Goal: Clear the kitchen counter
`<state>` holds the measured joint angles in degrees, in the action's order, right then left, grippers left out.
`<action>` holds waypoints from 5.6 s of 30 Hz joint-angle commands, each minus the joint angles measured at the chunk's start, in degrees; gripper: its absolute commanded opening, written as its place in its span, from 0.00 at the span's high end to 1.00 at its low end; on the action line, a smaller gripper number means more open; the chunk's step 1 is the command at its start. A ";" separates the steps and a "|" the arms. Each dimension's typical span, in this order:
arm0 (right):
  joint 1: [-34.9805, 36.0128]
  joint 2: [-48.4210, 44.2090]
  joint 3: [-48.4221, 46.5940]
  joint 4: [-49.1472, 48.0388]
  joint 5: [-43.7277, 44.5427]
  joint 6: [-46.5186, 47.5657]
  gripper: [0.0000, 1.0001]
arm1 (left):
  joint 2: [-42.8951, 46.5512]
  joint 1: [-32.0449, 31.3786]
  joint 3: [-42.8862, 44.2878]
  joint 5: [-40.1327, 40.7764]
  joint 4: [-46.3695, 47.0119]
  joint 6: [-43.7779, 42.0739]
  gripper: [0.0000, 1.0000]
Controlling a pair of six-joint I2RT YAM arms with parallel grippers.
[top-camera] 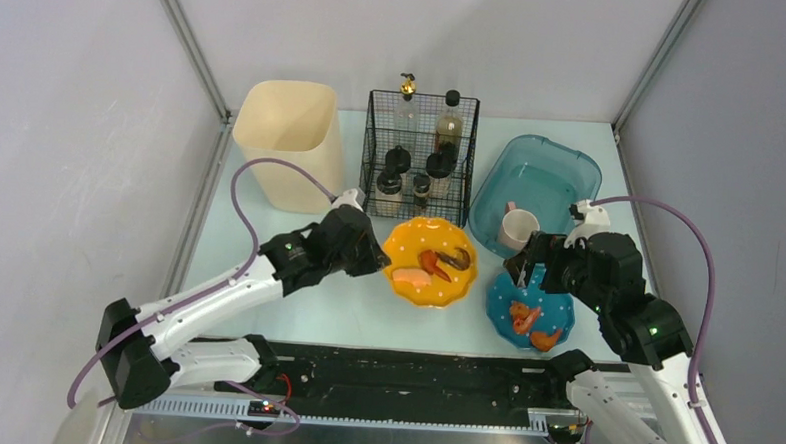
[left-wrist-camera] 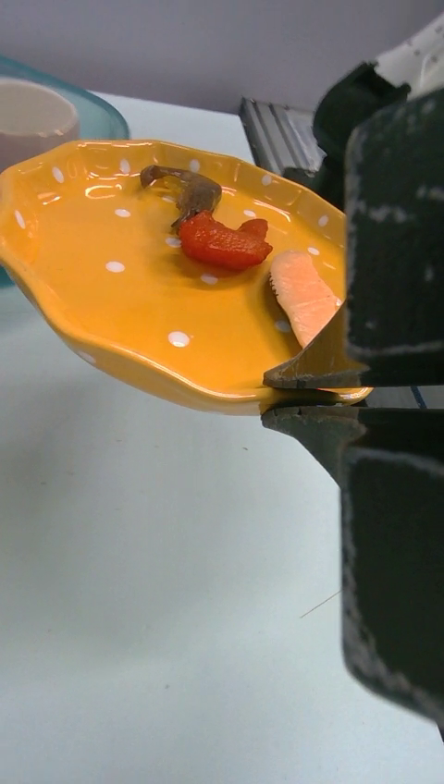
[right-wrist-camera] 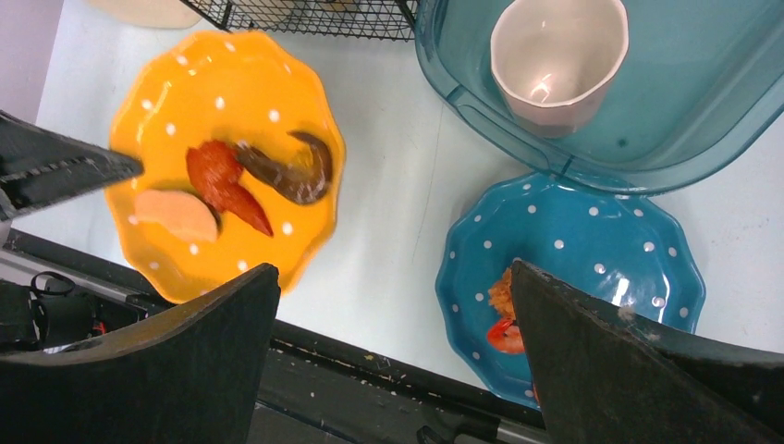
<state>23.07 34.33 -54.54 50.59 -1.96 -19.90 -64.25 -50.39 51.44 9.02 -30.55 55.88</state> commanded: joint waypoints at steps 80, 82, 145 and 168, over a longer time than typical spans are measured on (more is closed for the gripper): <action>2.33 0.80 -2.13 1.72 1.22 -1.09 0.00 | -24.44 58.94 71.32 16.14 -19.95 -29.16 1.00; 2.45 0.56 -2.13 2.02 1.38 -1.10 0.00 | -24.77 58.38 71.54 17.50 -19.94 -29.70 1.00; 4.00 -3.10 0.47 3.70 2.65 -1.83 0.00 | -47.04 26.46 66.41 73.49 46.43 -115.99 1.00; 4.09 -3.17 0.84 2.08 0.63 -1.89 0.00 | -38.18 24.85 67.54 73.68 49.47 -118.03 1.00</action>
<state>26.85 31.27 -53.78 54.70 -0.73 -22.22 -111.57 -24.69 115.79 83.81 13.61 -62.04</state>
